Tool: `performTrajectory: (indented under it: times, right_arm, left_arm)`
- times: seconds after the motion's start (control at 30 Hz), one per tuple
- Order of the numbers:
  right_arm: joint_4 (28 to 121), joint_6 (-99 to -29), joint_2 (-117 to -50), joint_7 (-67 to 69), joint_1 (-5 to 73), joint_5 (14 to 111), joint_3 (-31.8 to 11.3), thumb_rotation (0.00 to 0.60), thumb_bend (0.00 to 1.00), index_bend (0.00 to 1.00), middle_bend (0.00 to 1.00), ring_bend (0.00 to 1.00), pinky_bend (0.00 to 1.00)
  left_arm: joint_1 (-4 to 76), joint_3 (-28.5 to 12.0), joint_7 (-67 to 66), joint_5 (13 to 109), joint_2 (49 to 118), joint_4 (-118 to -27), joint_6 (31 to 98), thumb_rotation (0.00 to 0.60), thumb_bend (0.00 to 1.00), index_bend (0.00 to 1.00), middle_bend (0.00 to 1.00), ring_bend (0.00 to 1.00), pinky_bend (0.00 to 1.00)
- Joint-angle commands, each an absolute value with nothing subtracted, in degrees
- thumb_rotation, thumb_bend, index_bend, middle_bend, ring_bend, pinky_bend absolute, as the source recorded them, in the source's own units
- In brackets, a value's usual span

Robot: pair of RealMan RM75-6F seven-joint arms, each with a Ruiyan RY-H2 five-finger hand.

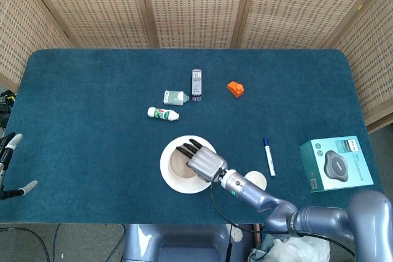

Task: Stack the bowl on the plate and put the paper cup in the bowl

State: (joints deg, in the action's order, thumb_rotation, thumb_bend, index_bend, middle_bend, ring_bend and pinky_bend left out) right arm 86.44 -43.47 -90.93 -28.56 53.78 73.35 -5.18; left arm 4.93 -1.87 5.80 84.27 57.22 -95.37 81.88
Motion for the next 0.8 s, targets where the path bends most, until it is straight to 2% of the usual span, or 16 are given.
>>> performTrajectory:
  times: [0.03,0.13,0.2,0.5,0.67,0.8]
  right_arm:
    - [86.8,-43.1,-90.4,-28.9,53.9,73.4,-4.7,0.6,0.39,0.41,0.0,0.0,0.0]
    - [88.4,-44.0,-89.3,-31.2,53.9,73.6,-4.3,0.6,0.17,0.18,0.0,0.0,0.0]
    - [90.2,-45.6,-89.0,-33.3,53.3,73.0,-4.2,0.6,0.1,0.13,0.0,0.0,0.0]
    - [97.2,-50.9,-85.3,-39.0,51.9,71.9,-4.7,0.6,0.08,0.12,0.0,0.0,0.0]
    - [104.1,-55.6,-77.3,-37.1,48.9,75.0,-4.4,0.6,0.08,0.12,0.0,0.0,0.0]
    - [109.1,-59.1,-68.7,-33.0,44.4,80.2,-0.5,0.6,0.08,0.12,0.0,0.0,0.0]
  left_arm:
    - [5.0,-1.9,5.7,84.2,57.3,-95.3,81.8,0.6,0.0,0.0,0.0,0.0,0.0]
    - [5.1,-1.9,5.6,84.1,57.3,-95.4,81.7,0.6,0.0,0.0,0.0,0.0,0.0]
    - [5.1,-1.9,5.6,84.0,57.3,-95.4,81.6,0.6,0.0,0.0,0.0,0.0,0.0]
    - [4.9,-1.8,6.1,84.4,57.1,-95.4,82.0,0.6,0.0,0.0,0.0,0.0,0.0]
    - [4.7,-1.4,6.0,85.3,57.1,-95.5,82.6,0.6,0.0,0.0,0.0,0.0,0.0]
    - [4.4,-1.0,5.4,86.4,57.3,-95.6,83.5,0.6,0.0,0.0,0.0,0.0,0.0]
